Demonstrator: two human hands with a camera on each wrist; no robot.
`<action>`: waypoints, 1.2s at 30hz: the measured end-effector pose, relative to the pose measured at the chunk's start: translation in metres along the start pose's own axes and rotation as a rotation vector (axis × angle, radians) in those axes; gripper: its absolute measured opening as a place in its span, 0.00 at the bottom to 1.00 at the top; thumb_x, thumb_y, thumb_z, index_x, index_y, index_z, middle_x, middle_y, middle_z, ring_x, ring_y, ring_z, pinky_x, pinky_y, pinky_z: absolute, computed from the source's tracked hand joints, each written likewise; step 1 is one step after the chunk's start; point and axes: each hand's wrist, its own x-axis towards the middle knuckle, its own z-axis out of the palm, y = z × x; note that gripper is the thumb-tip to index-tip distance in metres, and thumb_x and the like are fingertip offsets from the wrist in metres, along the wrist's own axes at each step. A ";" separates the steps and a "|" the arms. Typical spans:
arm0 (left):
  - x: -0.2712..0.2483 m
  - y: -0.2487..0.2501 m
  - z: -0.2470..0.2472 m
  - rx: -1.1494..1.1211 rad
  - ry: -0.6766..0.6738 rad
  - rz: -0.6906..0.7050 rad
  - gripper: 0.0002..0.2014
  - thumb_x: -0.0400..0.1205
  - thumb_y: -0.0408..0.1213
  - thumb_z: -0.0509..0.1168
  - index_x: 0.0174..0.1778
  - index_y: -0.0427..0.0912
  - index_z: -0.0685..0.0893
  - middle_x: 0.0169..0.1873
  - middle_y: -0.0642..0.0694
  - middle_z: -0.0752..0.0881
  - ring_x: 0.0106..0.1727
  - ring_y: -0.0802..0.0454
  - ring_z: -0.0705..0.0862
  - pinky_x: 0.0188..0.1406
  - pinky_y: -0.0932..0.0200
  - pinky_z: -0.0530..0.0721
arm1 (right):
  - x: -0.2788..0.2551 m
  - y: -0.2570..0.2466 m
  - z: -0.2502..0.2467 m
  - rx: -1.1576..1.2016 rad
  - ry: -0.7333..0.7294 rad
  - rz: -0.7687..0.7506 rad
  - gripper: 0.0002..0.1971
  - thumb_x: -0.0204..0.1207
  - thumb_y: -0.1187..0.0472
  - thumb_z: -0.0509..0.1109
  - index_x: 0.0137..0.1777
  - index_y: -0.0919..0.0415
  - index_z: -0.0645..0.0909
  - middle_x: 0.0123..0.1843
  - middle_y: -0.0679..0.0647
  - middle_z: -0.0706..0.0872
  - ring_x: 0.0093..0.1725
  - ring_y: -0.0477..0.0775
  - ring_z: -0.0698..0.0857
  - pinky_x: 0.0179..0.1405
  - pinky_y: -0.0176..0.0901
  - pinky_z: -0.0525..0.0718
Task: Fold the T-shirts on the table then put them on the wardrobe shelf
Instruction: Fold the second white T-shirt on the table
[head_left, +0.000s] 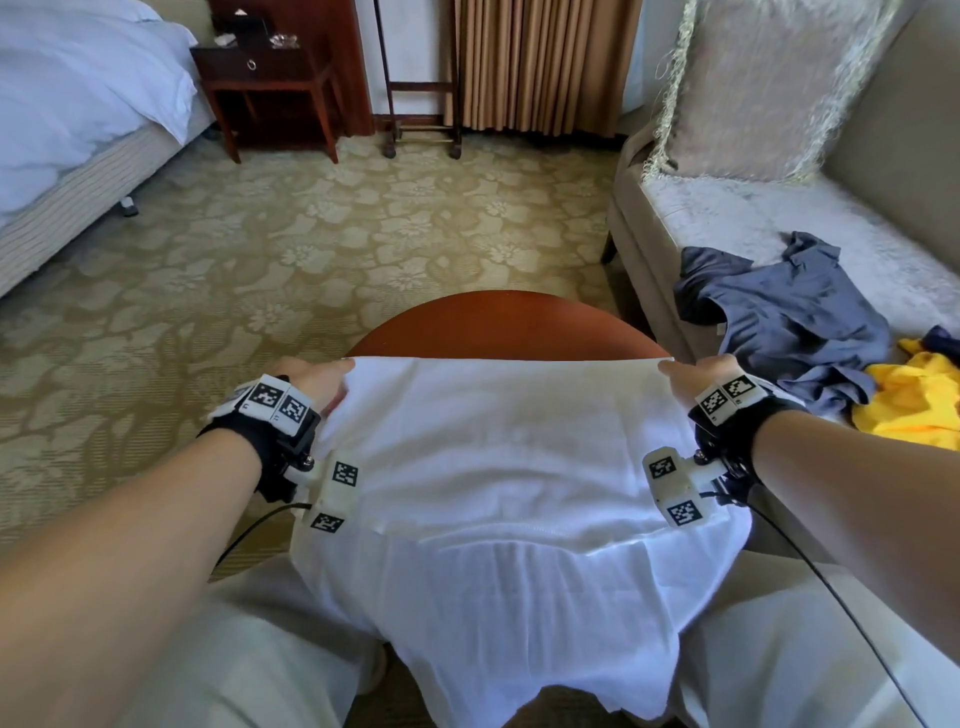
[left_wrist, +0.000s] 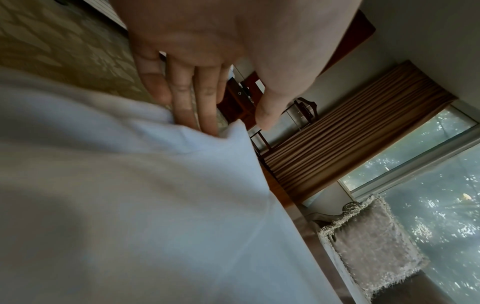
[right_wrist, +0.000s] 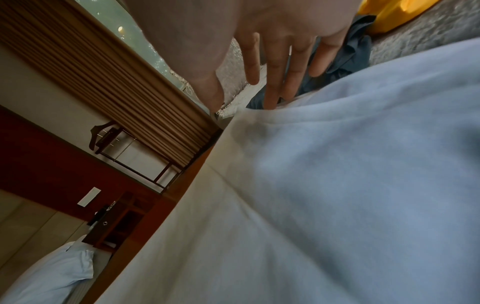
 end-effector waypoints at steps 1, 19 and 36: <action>0.004 0.003 0.002 0.017 -0.010 -0.013 0.30 0.68 0.58 0.75 0.48 0.32 0.83 0.43 0.35 0.89 0.40 0.39 0.88 0.45 0.47 0.87 | 0.003 -0.001 0.000 -0.026 -0.017 0.000 0.30 0.72 0.41 0.68 0.64 0.65 0.77 0.43 0.61 0.85 0.34 0.59 0.84 0.34 0.44 0.79; 0.094 0.000 0.017 -0.132 -0.056 0.048 0.26 0.48 0.53 0.82 0.42 0.53 0.87 0.44 0.45 0.92 0.46 0.45 0.91 0.55 0.46 0.88 | 0.058 -0.024 0.009 -0.046 -0.030 -0.128 0.16 0.76 0.56 0.67 0.63 0.55 0.84 0.55 0.57 0.86 0.42 0.56 0.82 0.48 0.40 0.78; -0.042 -0.098 0.000 -0.283 -0.305 -0.179 0.17 0.80 0.45 0.64 0.54 0.35 0.83 0.54 0.31 0.83 0.59 0.35 0.82 0.57 0.49 0.78 | -0.055 0.069 -0.006 0.089 -0.388 -0.060 0.14 0.85 0.75 0.53 0.59 0.71 0.80 0.67 0.70 0.76 0.60 0.67 0.79 0.58 0.44 0.74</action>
